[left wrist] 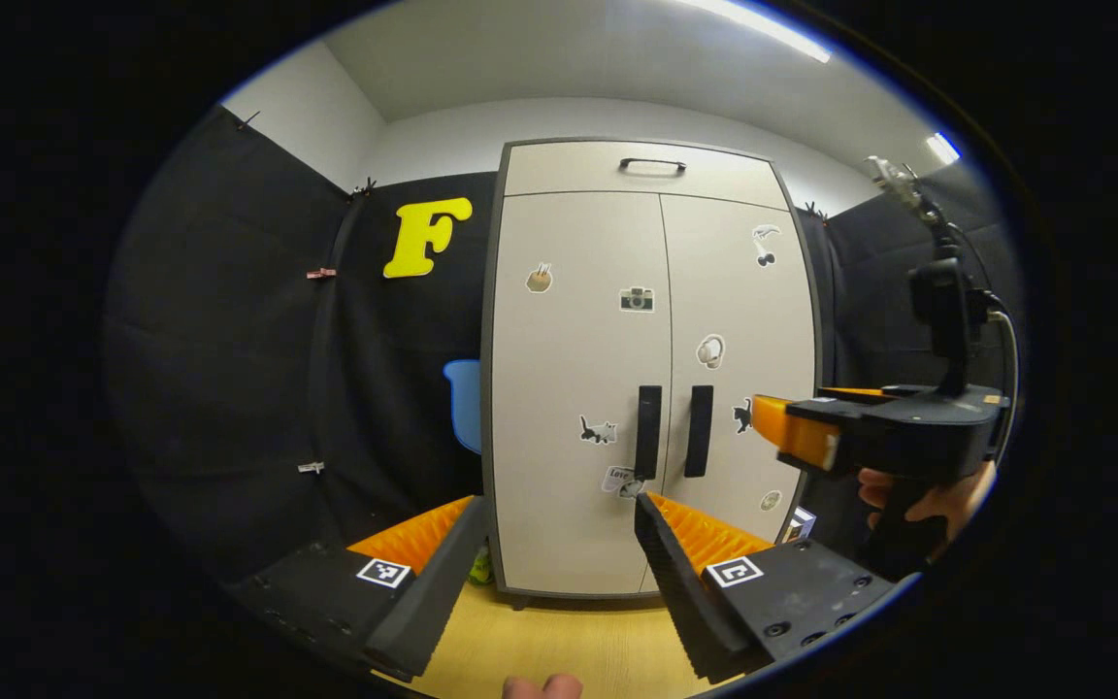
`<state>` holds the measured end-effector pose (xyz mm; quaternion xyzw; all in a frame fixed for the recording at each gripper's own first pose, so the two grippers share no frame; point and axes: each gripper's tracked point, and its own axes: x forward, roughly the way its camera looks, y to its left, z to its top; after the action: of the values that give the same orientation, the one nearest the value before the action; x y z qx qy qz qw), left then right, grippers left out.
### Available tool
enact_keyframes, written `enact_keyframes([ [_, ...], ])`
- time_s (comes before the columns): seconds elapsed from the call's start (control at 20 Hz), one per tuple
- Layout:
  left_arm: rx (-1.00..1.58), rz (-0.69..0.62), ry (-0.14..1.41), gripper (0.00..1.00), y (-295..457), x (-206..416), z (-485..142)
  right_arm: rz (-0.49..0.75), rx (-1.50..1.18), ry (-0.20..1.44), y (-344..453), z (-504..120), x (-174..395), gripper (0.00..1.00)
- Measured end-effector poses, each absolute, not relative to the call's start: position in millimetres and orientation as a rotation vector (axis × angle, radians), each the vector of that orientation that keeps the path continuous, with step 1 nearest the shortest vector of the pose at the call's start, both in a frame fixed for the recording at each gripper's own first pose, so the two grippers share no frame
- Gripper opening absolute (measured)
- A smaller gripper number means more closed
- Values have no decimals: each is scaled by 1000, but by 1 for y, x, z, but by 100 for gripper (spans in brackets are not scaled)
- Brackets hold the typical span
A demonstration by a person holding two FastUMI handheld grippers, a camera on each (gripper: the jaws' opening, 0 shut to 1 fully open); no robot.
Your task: Open the right door of the double-door shoe cabinet with the right hand, and open the left door with the left hand.
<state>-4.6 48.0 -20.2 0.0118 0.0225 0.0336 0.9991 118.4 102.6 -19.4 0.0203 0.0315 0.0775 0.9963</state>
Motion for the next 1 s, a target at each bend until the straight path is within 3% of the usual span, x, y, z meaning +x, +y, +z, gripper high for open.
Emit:
enact_keyframes([
  [0.3, 14, 105, 67, 95, 74, 5, -32, 133, 35, 89, 126, -55, 190, 98],
  [0.5, 17, 122, 73, 95, 88, 10, -37, 112, 51, 118, 134, -77, 226, 90],
  [0.55, 16, 126, 76, 95, 91, 11, -38, 106, 53, 128, 135, -82, 233, 82],
  [0.7, 10, 138, 82, 95, 99, 13, -42, 97, 61, 145, 137, -94, 249, 73],
  [0.85, 6, 147, 88, 95, 103, 15, -42, 88, 63, 137, 138, -95, 260, 53],
  [1.0, -1, 155, 94, 95, 105, 14, -42, 86, 38, 137, 140, -96, 259, 46],
])
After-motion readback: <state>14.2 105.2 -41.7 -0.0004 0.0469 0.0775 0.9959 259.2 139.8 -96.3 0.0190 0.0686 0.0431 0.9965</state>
